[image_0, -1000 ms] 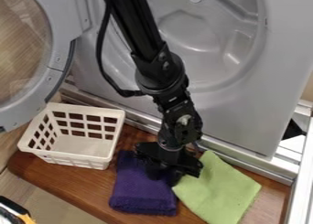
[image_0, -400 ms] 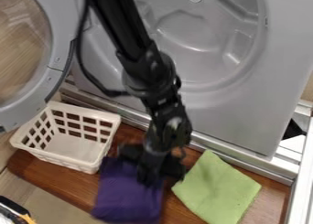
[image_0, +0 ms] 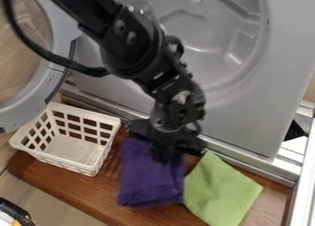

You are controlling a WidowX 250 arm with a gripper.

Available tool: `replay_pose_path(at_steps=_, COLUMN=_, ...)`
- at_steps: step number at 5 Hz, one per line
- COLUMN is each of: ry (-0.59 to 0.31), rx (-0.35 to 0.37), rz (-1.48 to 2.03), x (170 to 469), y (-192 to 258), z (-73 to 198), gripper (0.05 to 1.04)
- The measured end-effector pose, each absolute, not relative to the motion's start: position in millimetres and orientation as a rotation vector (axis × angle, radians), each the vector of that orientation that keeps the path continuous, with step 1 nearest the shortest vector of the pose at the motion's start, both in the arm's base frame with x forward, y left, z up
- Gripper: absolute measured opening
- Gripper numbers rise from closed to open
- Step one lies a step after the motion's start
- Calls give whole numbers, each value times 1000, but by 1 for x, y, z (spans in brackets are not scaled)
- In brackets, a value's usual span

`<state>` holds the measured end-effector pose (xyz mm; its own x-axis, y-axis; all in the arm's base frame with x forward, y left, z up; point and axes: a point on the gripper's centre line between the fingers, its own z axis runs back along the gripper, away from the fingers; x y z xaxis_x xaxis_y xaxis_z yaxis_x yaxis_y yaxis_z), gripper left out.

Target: Put the purple towel inside the washing machine

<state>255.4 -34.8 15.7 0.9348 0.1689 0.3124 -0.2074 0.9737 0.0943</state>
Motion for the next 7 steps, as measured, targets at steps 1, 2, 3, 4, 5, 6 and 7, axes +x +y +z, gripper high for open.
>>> replay_pose_path(at_steps=1, ry=-332, rx=118, rz=184, x=255, y=-42, z=30, gripper=56)
replay_pose_path(at_steps=2, ry=-404, rx=91, rz=181, x=262, y=-47, z=55, gripper=56)
replay_pose_path(at_steps=3, ry=-468, rx=87, rz=183, x=269, y=-46, z=78, gripper=56)
replay_pose_path(at_steps=4, ry=-515, rx=95, rz=181, x=281, y=-43, z=95, gripper=56)
replay_pose_path(at_steps=5, ry=-569, rx=85, rz=172, x=303, y=-46, z=113, gripper=56)
replay_pose_path(at_steps=6, ry=-573, rx=60, rz=203, x=321, y=-37, z=115, gripper=56)
replay_pose_path(at_steps=7, ry=-568, rx=55, rz=222, x=345, y=-25, z=115, gripper=56)
